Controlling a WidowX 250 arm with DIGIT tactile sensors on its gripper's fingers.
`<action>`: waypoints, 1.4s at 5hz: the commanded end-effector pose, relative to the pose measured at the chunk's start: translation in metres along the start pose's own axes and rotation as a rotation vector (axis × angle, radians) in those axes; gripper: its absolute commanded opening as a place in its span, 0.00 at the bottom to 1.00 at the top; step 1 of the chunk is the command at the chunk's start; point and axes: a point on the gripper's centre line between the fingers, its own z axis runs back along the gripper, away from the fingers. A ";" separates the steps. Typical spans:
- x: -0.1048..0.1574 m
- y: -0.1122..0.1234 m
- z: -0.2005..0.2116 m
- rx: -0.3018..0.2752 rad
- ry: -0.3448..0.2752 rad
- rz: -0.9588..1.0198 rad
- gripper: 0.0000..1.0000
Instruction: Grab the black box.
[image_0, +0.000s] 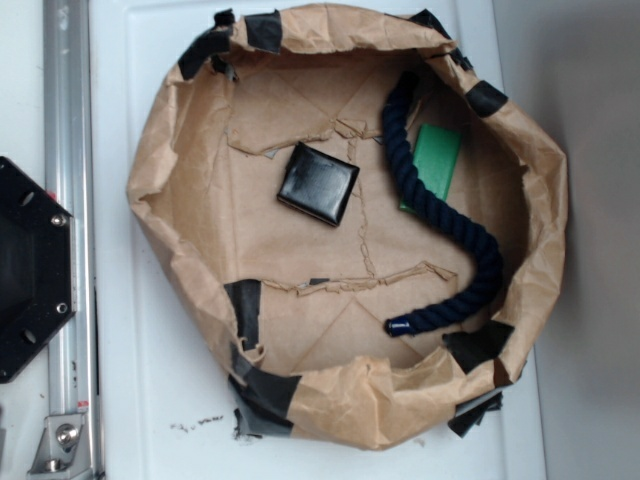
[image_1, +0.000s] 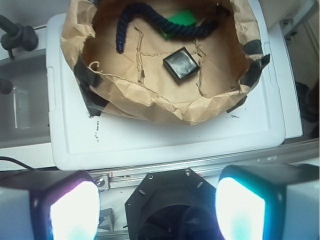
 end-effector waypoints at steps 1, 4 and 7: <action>0.000 0.000 0.000 0.000 0.000 0.000 1.00; 0.110 0.003 -0.064 -0.012 0.047 -0.342 1.00; 0.143 0.033 -0.134 0.166 0.126 -0.629 1.00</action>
